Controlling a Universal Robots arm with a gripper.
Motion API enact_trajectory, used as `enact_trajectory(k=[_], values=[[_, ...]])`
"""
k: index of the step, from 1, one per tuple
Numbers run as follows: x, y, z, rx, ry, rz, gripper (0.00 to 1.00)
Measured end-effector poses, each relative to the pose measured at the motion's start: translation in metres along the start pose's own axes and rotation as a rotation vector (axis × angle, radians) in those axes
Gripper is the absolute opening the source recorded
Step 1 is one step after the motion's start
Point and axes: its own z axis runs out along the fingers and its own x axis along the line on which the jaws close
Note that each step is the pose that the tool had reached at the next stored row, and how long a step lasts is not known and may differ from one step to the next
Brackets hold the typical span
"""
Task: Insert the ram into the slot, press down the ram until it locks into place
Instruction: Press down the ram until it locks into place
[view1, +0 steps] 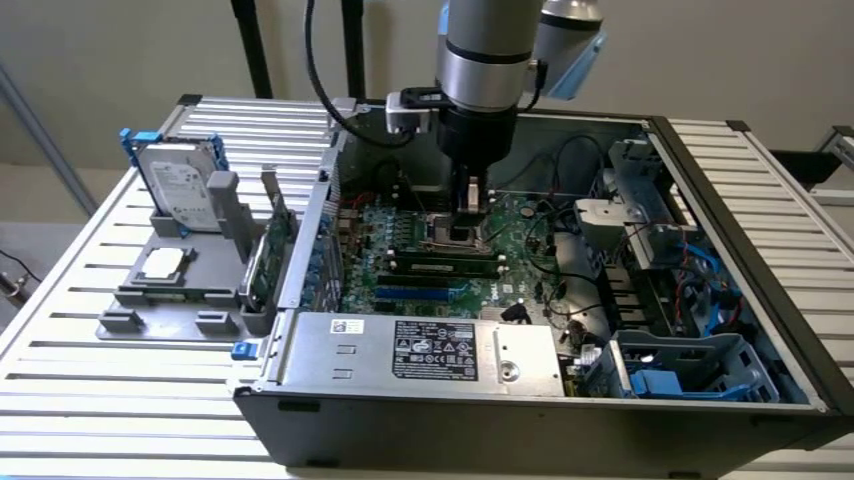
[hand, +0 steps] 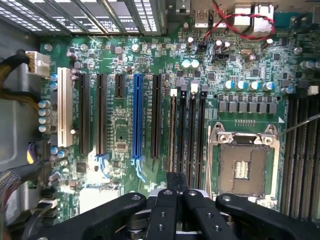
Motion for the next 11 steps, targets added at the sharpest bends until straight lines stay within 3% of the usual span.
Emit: enact_trajectory(k=[2, 11], values=[[0.0013, -0.0007, -0.0075, -0.0033, 0.0000, 0.000, 0.11], [0.0015, -0.0006, -0.0080, -0.0032, -0.0015, 0.000, 0.11]])
